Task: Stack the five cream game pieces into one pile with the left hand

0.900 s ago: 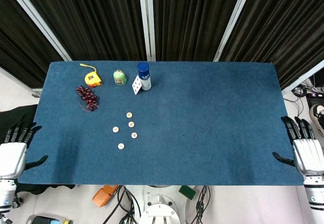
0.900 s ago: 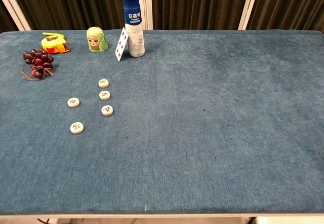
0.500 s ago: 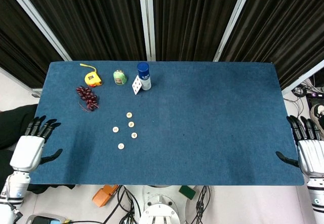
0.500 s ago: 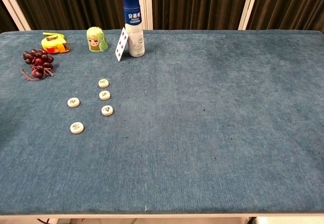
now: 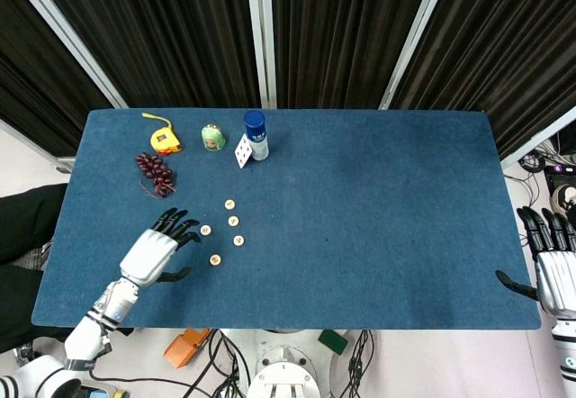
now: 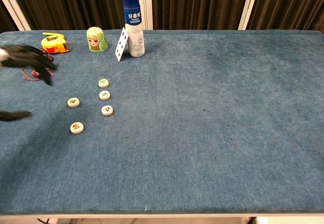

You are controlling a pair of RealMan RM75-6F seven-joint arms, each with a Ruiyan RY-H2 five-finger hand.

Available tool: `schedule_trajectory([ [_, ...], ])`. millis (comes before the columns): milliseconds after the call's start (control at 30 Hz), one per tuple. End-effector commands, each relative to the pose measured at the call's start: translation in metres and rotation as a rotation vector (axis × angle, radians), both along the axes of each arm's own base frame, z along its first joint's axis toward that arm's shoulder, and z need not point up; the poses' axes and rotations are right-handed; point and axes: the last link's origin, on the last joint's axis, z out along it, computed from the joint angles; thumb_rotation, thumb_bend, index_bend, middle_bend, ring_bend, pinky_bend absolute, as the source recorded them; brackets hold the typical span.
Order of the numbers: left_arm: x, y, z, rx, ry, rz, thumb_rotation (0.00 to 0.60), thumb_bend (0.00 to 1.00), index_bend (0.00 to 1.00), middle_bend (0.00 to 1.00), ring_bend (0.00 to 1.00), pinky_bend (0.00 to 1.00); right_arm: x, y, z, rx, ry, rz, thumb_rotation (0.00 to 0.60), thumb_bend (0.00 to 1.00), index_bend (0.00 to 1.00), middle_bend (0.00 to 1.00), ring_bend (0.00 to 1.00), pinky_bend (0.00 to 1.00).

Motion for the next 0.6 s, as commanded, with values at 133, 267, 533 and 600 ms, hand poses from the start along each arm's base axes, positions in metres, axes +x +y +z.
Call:
schedule_trajectory([
  [133, 0.01, 0.012, -0.036, -0.046, 0.047, -0.016, 0.6, 0.25, 0.35, 0.17, 0.05, 0.01, 0.001, 0.0, 0.0, 0.0, 0.003, 0.003, 0.6, 0.15, 0.01, 0.14, 0.0, 0.09],
  [267, 0.011, 0.014, -0.047, -0.058, 0.065, -0.008, 0.6, 0.25, 0.37, 0.17, 0.04, 0.01, 0.0, 0.001, 0.001, -0.001, 0.001, -0.004, 0.6, 0.15, 0.0, 0.14, 0.0, 0.09],
  [533, 0.007, 0.016, -0.058, -0.067, 0.106, 0.026, 0.6, 0.27, 0.41, 0.17, 0.04, 0.01, -0.002, 0.002, 0.0, -0.002, -0.005, -0.008, 0.6, 0.15, 0.01, 0.14, 0.0, 0.09],
  [600, 0.006, 0.016, -0.059, -0.068, 0.105, 0.033, 0.6, 0.27, 0.42, 0.17, 0.04, 0.01, -0.003, 0.002, 0.0, -0.001, -0.007, -0.01, 0.6, 0.15, 0.01, 0.14, 0.0, 0.09],
])
